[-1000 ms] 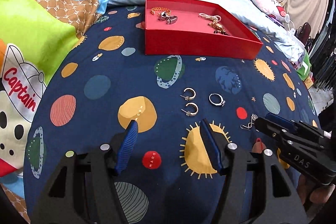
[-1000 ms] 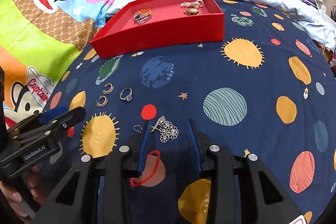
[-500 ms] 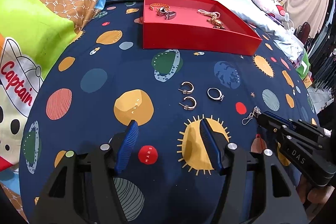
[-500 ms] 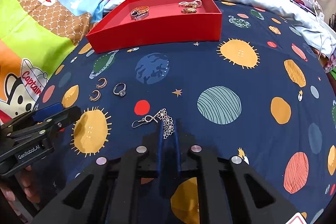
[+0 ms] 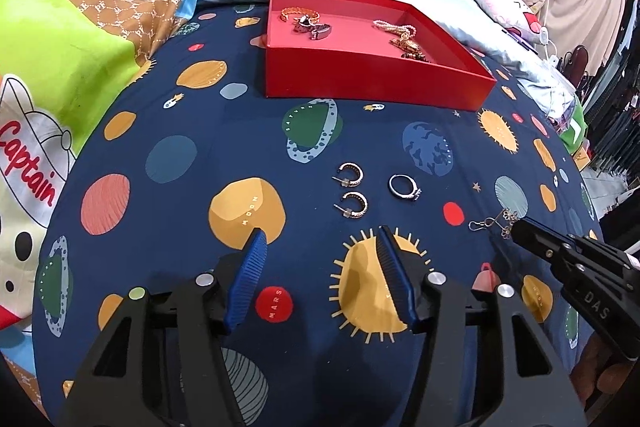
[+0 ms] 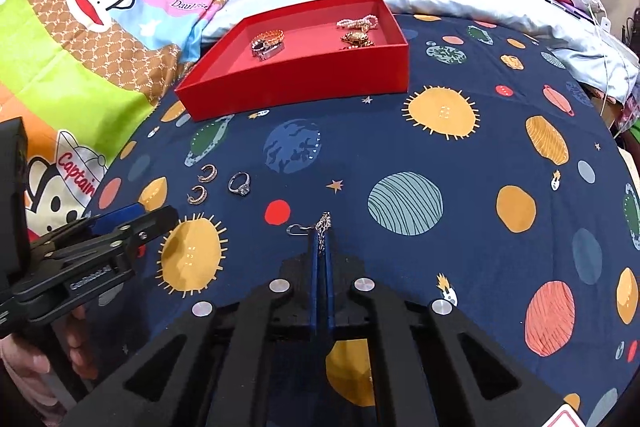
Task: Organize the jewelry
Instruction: 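Grasp the silver ring with the left tool while the right tool grasps a dangling earring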
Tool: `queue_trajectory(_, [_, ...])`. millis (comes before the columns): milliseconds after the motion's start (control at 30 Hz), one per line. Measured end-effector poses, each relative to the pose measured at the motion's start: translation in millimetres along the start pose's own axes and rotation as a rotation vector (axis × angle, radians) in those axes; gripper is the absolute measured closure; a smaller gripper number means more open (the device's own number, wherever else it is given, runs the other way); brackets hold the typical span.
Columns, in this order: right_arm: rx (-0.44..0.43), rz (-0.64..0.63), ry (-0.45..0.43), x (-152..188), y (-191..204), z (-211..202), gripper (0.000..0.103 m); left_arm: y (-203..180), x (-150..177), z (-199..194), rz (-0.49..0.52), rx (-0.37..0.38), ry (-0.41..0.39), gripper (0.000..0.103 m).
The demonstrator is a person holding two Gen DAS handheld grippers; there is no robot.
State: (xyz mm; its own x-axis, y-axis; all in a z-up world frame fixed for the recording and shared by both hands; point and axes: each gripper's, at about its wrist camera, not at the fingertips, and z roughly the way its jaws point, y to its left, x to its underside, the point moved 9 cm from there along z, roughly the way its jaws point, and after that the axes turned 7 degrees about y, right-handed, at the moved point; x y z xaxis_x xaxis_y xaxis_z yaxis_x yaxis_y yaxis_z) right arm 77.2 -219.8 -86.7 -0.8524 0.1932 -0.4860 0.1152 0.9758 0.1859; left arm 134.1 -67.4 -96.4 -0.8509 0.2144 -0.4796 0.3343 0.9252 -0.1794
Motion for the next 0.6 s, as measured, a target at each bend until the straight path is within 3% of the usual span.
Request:
queue_trajectory(267, [-0.022, 0.008, -0.010, -1.1, -0.9, -5.8, 0.100, -11.6, -5.0, 11.3, 0.010, 0.030, 0.017, 0.061])
queue_trajectory(600, [-0.031, 0.022, -0.025, -4.5, -6.8, -11.3, 0.100, -39.3, -14.1, 12.4, 0.045, 0.066, 0.007, 0.062])
